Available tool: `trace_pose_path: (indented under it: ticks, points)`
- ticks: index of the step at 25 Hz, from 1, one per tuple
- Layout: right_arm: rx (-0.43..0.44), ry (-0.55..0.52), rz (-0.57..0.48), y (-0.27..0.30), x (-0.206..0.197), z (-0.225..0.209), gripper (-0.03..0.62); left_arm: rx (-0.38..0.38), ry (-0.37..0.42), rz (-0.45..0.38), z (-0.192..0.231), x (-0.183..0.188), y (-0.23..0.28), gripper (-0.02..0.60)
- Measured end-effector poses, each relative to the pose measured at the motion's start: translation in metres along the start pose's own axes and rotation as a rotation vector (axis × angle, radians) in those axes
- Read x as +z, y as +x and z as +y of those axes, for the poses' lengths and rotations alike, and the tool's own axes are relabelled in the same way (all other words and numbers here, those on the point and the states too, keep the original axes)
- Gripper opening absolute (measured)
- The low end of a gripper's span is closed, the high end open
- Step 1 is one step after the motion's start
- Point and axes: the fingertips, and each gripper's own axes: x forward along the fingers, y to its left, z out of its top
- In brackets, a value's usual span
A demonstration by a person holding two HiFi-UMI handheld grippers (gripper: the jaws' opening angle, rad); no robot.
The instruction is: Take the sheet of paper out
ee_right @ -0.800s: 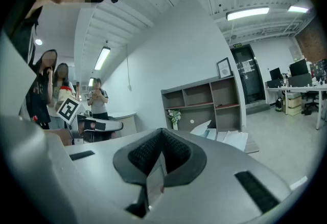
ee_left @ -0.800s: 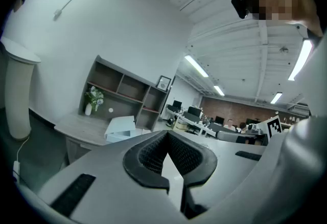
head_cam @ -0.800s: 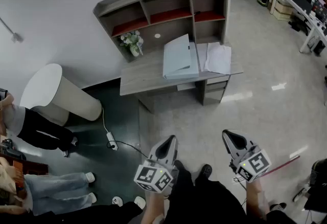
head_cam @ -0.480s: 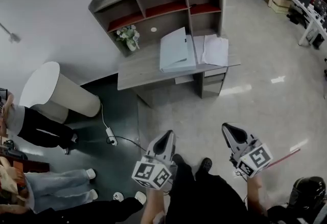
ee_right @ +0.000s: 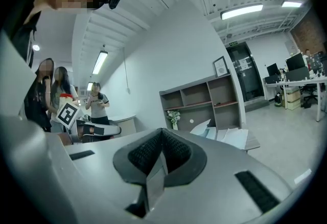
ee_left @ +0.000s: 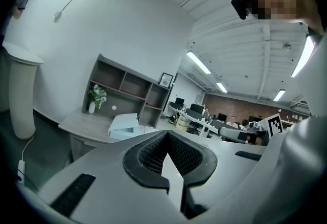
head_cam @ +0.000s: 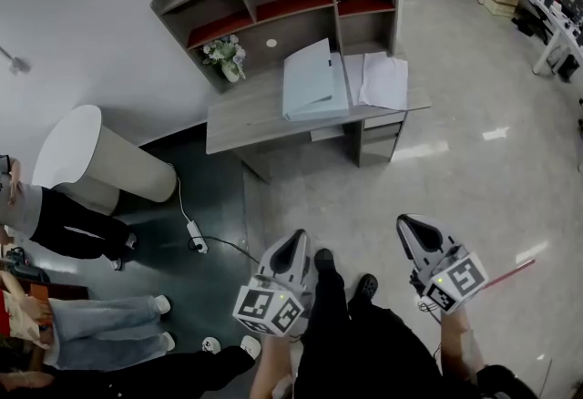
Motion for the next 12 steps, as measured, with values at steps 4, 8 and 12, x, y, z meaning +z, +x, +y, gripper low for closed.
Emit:
trace_pose_path:
  ticks: [4,8,12]
  points:
    - [-0.015,-0.001,0.006,0.015,-0.003,-0.006,0.012,-0.007,-0.004,0.009,0.016,-0.001,0.011,0.012]
    - [-0.042,-0.012,0.005,0.034,0.004,-0.014,0.012,-0.023,-0.002,0.009,0.035,0.005,0.029,0.012]
    - [-0.071,-0.031,-0.009,0.064,0.020,-0.022,0.012,-0.045,0.005,0.001,0.059,0.023,0.051,0.012]
